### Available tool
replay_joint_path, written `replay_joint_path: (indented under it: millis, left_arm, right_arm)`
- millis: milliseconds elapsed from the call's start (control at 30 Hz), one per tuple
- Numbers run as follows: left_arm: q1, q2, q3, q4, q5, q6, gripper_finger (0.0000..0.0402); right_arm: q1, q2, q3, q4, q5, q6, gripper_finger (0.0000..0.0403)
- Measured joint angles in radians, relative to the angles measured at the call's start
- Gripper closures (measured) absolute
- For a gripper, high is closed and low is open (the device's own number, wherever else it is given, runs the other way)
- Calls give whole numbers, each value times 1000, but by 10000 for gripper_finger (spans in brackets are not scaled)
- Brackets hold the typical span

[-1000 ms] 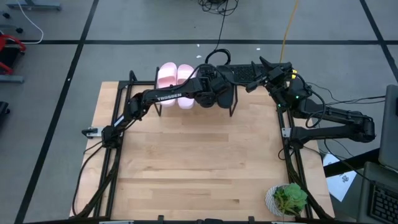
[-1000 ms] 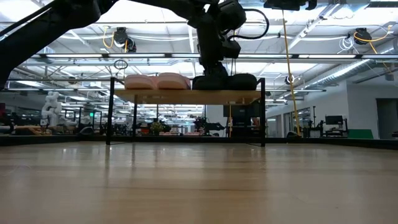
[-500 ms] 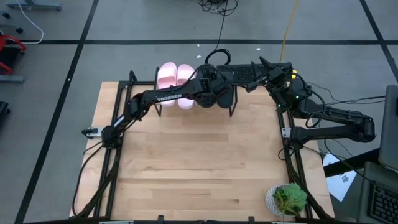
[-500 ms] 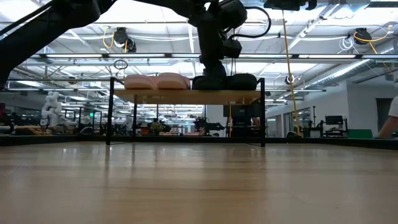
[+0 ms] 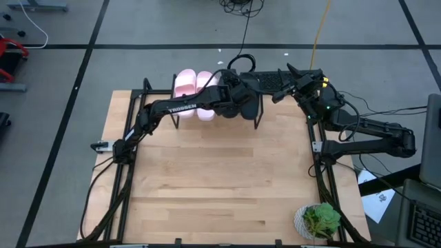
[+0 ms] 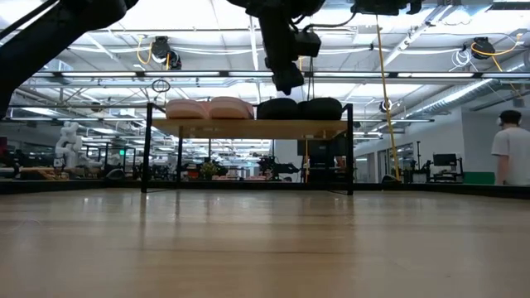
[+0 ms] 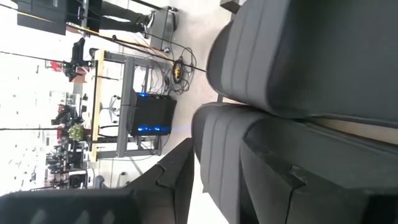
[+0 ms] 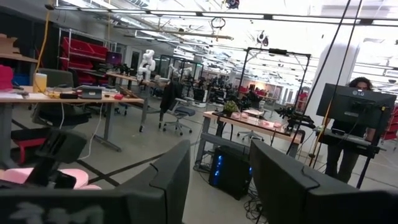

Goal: Pick and place slides into the shelf
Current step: Return to Home Position

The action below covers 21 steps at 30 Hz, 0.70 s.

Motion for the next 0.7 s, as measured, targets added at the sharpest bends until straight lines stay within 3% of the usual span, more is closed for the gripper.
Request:
replay_joint_path:
  millis: [267,467,700]
  left_arm:
    - [-28,0,0,-3,-6,4,266]
    - [-74,-18,0,-6,-103,53,266]
    - [-193,-162,0,-88,-271,5,266]
  right_arm:
    - [0,-9,0,-1,-1,4,248]
    - [0,-10,0,-1,-2,4,248]
    - [3,-29,0,3,1,0,248]
